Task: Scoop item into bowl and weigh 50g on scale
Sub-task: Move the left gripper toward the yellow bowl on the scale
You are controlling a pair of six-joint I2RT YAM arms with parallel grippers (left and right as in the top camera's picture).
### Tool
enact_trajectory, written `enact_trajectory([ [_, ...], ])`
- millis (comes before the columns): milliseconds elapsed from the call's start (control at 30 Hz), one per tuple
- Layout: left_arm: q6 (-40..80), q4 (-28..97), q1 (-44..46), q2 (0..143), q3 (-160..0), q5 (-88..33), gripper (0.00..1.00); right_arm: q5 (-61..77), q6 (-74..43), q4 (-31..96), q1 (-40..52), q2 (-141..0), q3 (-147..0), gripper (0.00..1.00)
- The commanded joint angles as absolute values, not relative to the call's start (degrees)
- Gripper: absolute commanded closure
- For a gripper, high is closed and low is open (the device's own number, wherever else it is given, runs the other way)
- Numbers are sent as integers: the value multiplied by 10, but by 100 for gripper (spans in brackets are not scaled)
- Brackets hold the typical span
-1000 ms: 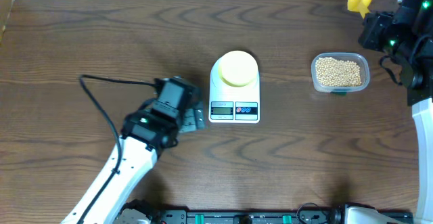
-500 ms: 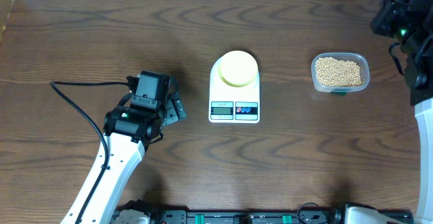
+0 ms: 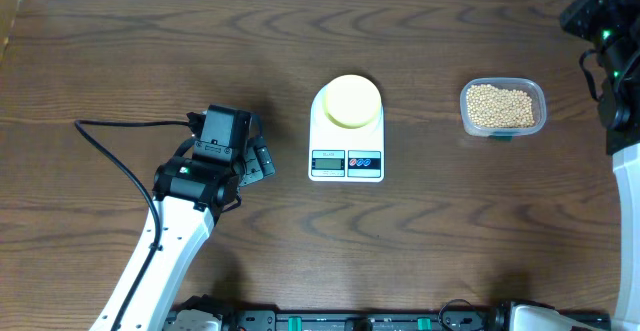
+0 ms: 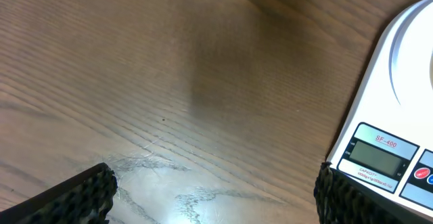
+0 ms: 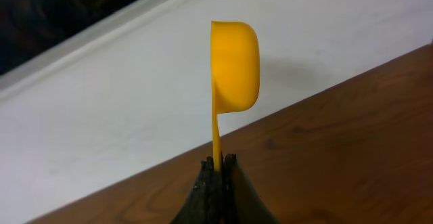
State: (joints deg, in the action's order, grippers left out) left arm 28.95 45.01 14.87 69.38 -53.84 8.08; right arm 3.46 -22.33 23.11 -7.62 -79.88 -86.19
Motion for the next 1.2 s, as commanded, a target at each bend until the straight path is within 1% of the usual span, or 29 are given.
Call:
enact_trajectory([
  [0,297,452,146,693,-543,91,4,89,-261,206,-78,-802,-873,99],
  [133,297,452,146,693,-543,91,4,125,-261,186,-78,-802,-873,99],
  [300,297,452,146,693,-543,91,4,129,-261,198,-71,-802,-873,99],
  [433,297,452,146,693,-543,91,4,133,-261,224,-63,-802,-873,99],
  [567,297,452,146,693,-543,91,4,139,-261,279,-43,-802,-873,99],
  [700,297,452,146,693,-543,91,4,139,-247,295,-29,-802,-873,99],
  [833,297,452,146,693,-543,91,4,139,-214,280,-18,-802,-873,99],
  [967,297,452,146,693,-543,91,4,139,-164,234,-14,-803,-873,99],
  [1167,297,448,146,693,-543,91,4,141,-156,205,-14,-810,-873,99],
])
